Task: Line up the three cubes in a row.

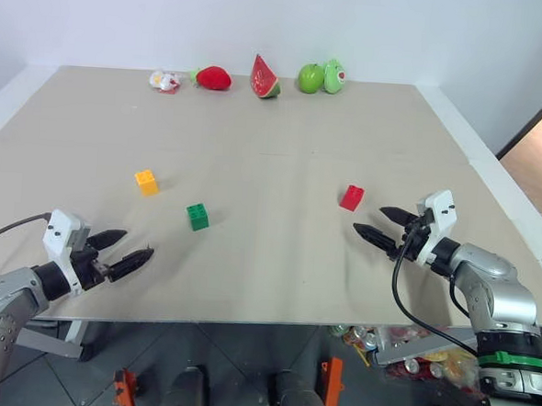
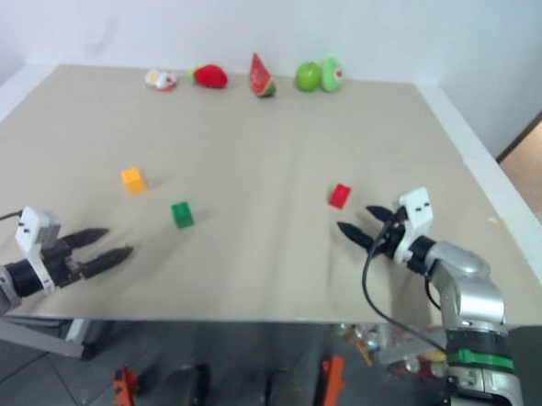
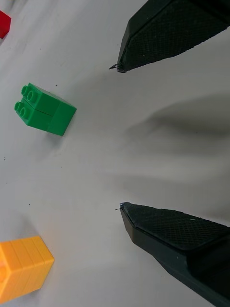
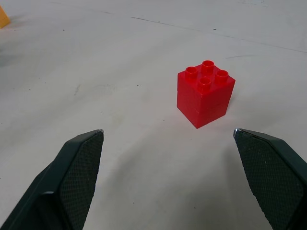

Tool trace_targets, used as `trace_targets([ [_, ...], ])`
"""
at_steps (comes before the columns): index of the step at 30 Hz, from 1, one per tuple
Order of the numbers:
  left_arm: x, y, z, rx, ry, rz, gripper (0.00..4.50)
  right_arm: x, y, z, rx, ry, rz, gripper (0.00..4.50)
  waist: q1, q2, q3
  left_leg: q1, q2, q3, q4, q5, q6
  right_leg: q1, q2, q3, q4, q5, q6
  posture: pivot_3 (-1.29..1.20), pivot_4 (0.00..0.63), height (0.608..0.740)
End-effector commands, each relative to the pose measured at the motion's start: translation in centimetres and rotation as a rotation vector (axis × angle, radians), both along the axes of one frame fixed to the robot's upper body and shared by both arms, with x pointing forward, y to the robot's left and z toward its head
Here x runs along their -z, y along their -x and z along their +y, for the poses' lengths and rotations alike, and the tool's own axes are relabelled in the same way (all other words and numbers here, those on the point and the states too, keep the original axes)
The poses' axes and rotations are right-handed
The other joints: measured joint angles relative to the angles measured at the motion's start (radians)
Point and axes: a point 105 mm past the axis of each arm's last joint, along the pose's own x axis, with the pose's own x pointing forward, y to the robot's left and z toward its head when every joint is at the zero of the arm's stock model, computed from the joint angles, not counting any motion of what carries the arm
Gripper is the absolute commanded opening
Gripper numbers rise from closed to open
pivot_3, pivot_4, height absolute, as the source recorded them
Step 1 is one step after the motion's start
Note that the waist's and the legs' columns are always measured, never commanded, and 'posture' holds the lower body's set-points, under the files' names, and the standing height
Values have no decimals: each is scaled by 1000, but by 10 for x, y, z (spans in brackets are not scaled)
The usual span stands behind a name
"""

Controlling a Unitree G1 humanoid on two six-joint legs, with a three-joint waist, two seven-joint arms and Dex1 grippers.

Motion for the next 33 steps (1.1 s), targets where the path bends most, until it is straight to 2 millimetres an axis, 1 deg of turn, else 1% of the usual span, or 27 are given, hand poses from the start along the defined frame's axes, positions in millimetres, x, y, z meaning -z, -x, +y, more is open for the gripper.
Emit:
trace_targets([
  [1,-3,2,-2,28,-14,-3,4475,-15,-2,2,-18,5,-56,4500,0,0,0,0,0,0,0,0,0,0,0,0,0,0,0,0,150,740],
  [4,2,6,-6,74,-62,29,4475,-16,-2,1,-20,11,-58,4500,0,0,0,0,0,0,0,0,0,0,0,0,0,0,0,0,150,740],
  [7,6,10,-10,123,-112,36,4475,-13,-1,0,-25,35,-50,4500,0,0,0,0,0,0,0,0,0,0,0,0,0,0,0,0,150,740],
  [11,2,12,-26,236,-175,-3,4475,2,-4,-11,-38,158,-17,4500,0,0,0,0,0,0,0,0,0,0,0,0,0,0,0,0,150,740],
  [15,-4,10,-43,335,-228,-37,4475,0,-16,-16,-58,233,-21,4500,0,0,0,0,0,3,1,0,0,0,-1,1,0,1,0,0,150,740],
  [19,-9,11,-66,448,-266,-41,4475,-10,-37,-18,-58,271,-42,4500,-5,0,0,1,0,3,2,1,0,0,0,1,1,2,0,0,150,740],
  [22,-15,10,-78,496,-274,-59,4475,-14,-49,-12,-68,280,-48,4500,-5,0,0,1,0,3,1,1,0,0,0,2,1,2,0,0,150,740],
  [24,-19,8,-83,511,-273,-71,4475,-15,-55,-4,-92,289,-51,4500,-5,0,0,1,1,3,1,1,0,0,1,2,1,2,1,0,150,740],
  [29,-24,6,-86,510,-257,-86,4475,-16,-64,11,-130,304,-51,4500,-5,0,0,1,0,3,0,1,0,0,1,2,2,1,3,0,150,740],
  [33,-27,6,-87,497,-244,-94,4475,-18,-70,18,-128,307,-52,4500,-5,0,0,0,0,3,0,1,0,0,0,3,2,1,3,0,150,740],
])
